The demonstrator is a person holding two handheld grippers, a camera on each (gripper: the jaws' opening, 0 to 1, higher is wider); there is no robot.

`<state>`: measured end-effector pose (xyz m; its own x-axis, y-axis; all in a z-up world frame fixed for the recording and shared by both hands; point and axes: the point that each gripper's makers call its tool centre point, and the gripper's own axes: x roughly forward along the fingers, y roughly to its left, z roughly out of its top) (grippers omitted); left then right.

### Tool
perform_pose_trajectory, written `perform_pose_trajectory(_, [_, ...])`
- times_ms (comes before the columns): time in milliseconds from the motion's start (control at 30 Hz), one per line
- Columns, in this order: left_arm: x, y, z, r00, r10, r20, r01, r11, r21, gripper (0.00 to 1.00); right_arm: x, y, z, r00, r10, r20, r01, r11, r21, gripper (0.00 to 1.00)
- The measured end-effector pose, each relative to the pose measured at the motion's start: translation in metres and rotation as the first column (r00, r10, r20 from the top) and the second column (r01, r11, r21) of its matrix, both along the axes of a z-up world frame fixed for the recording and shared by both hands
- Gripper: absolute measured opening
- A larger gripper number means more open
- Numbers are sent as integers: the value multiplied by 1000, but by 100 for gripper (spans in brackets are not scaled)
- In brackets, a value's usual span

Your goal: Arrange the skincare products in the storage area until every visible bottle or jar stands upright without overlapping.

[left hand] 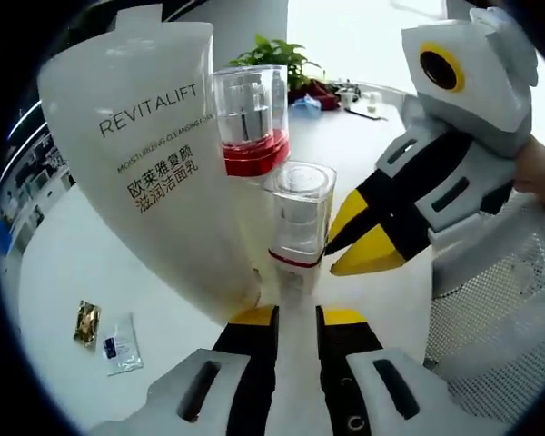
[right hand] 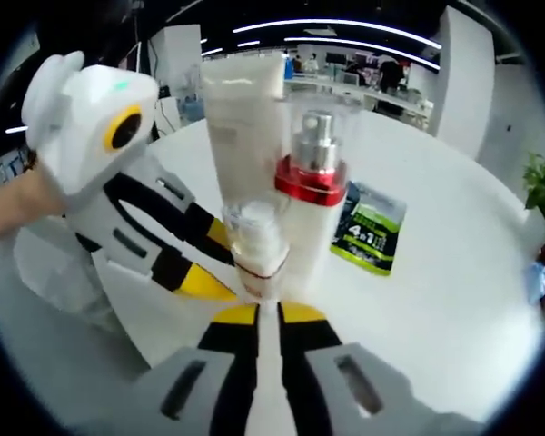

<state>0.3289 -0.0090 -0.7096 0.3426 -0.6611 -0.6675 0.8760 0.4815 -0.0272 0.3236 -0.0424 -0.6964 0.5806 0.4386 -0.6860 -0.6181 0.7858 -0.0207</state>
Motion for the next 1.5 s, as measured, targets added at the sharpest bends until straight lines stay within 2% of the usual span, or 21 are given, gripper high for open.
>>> perform_pose_trajectory(367, [-11, 19, 16, 999, 20, 31, -21, 1000, 9, 21, -11, 5, 11, 999, 9, 33, -10, 1000, 5, 16])
perform_pose_trajectory(800, [-14, 50, 49, 991, 114, 73, -110, 992, -57, 37, -27, 4, 29, 997, -23, 69, 20, 999, 37, 36])
perform_pose_trajectory(1033, [-21, 77, 59, 982, 168, 84, -163, 985, -61, 47, -34, 8, 40, 995, -17, 96, 14, 999, 33, 46])
perform_pose_trajectory(1167, [-22, 92, 59, 978, 186, 97, -182, 982, -48, 53, -38, 9, 44, 994, -4, 109, 2, 1000, 22, 50])
perform_pose_trajectory(1367, [-30, 113, 61, 972, 213, 95, -209, 977, -51, 63, -44, 6, 49, 992, -12, 122, 12, 1000, 1, 64])
perform_pose_trajectory(1500, [-35, 125, 68, 959, 268, 91, -260, 961, -91, 69, -49, 6, 51, 993, -7, 122, 8, 1000, -7, 68])
